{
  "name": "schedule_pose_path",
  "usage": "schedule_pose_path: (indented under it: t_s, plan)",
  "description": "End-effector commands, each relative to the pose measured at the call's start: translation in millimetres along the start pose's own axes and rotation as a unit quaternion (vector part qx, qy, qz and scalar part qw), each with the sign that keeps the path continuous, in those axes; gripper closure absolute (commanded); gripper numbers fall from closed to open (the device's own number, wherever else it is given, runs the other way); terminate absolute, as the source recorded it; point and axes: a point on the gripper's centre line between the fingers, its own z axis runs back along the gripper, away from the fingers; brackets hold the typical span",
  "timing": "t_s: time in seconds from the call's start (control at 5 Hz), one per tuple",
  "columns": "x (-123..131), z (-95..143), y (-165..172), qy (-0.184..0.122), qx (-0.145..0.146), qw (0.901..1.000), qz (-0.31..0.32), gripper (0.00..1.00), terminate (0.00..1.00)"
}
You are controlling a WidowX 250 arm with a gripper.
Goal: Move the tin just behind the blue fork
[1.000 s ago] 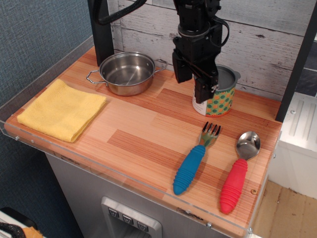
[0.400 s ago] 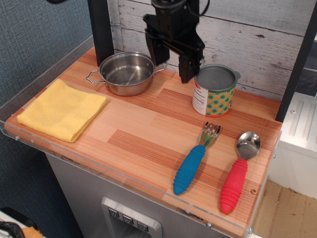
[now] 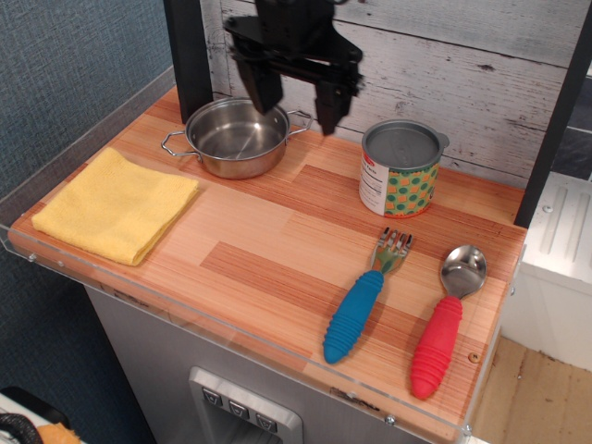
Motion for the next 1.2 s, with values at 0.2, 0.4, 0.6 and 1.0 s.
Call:
schedule_pose_path:
  t_s: [0.2, 0.4, 0.6, 1.0]
  plan:
    - [-25, 24, 64, 0.003, 0.047, 0.9949, 0.089, 0.0, 0.0]
    - [-29, 23, 88, 0.002, 0.058, 0.9909, 0.121, 0.0, 0.0]
    - [-27, 18, 109, -0.003, 0.077, 0.985, 0.155, 0.0, 0.0]
    - [-27, 18, 109, -0.003, 0.077, 0.985, 0.155, 0.0, 1.0]
